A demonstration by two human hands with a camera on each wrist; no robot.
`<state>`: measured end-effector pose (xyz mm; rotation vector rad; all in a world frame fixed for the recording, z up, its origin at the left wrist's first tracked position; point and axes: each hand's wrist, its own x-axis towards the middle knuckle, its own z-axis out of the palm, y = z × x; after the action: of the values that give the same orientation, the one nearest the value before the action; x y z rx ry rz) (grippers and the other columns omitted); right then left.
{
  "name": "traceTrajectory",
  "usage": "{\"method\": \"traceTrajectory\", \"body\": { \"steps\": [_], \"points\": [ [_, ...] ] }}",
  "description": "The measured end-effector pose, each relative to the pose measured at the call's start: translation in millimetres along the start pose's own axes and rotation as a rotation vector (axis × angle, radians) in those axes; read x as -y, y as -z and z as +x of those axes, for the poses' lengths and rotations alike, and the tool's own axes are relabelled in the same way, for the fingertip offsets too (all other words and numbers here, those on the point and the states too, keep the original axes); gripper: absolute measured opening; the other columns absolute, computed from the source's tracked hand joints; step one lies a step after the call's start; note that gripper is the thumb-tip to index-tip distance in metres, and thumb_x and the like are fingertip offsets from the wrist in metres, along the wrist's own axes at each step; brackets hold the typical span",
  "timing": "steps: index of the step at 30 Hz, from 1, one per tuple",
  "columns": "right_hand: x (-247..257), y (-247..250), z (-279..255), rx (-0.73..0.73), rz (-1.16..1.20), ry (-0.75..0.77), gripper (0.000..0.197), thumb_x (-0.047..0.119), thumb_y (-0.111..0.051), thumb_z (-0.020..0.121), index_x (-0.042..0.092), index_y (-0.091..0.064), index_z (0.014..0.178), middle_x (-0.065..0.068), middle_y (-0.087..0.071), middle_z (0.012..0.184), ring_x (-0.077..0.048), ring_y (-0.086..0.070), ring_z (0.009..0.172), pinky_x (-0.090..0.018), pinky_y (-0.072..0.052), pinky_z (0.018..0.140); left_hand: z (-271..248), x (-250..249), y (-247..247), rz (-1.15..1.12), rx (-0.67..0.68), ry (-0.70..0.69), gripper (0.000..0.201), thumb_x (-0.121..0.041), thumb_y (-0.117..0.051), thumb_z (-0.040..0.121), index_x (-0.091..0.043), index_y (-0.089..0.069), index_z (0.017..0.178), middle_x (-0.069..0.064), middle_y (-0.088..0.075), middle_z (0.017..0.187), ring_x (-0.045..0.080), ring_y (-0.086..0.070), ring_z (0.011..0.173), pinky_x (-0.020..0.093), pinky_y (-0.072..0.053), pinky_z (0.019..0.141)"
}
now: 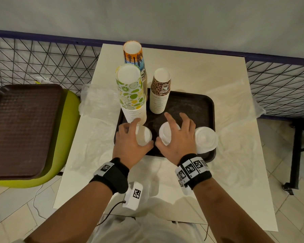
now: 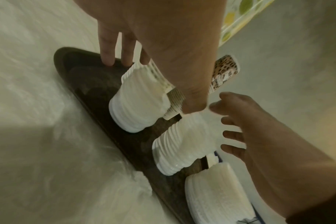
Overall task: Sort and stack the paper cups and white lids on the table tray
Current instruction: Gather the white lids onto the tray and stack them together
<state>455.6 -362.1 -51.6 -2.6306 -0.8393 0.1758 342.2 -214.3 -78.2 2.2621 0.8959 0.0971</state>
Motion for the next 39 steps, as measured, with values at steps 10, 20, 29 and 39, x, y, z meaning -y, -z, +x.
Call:
{"method": "traceTrajectory", "body": {
  "steps": [10, 20, 29, 39],
  "points": [
    [20, 75, 68, -0.244, 0.306, 0.012, 0.066, 0.028, -0.063, 0.084, 0.026, -0.040, 0.146, -0.011, -0.031, 0.149, -0.034, -0.036, 0.130, -0.044, -0.038, 0.106, 17, -19, 94, -0.304, -0.378, -0.114, 0.100, -0.053, -0.082, 0.078, -0.023, -0.025, 0.155, 0.007, -0.037, 0.146, 0.019, -0.046, 0.131, 0.050, -0.048, 0.107],
    [54, 68, 137, 0.128, 0.143, 0.084, 0.068, 0.030, -0.067, 0.091, 0.043, -0.034, 0.149, -0.010, -0.032, 0.150, -0.038, -0.042, 0.133, -0.050, -0.045, 0.107, 68, -51, 111, -0.229, -0.174, -0.116, 0.110, -0.059, -0.089, 0.061, -0.031, -0.032, 0.151, 0.000, -0.048, 0.141, 0.015, -0.050, 0.131, 0.047, -0.051, 0.106],
    [42, 60, 130, 0.076, 0.093, 0.088, 0.062, 0.013, -0.059, 0.096, 0.042, -0.037, 0.146, -0.013, -0.040, 0.136, -0.040, -0.057, 0.116, -0.045, -0.053, 0.098, 74, -40, 98, -0.268, -0.107, -0.131, 0.072, -0.034, -0.088, 0.078, -0.019, -0.051, 0.138, -0.002, -0.064, 0.136, 0.014, -0.061, 0.122, 0.029, -0.052, 0.097],
    [4, 72, 125, -0.020, 0.076, -0.009, 0.059, 0.013, -0.059, 0.096, 0.039, -0.040, 0.146, -0.016, -0.040, 0.135, -0.043, -0.055, 0.117, -0.048, -0.053, 0.098, 83, -61, 85, -0.258, -0.001, -0.225, 0.072, -0.035, -0.086, 0.080, -0.019, -0.050, 0.141, 0.002, -0.062, 0.135, 0.019, -0.059, 0.125, 0.044, -0.052, 0.106]
  ]
}}
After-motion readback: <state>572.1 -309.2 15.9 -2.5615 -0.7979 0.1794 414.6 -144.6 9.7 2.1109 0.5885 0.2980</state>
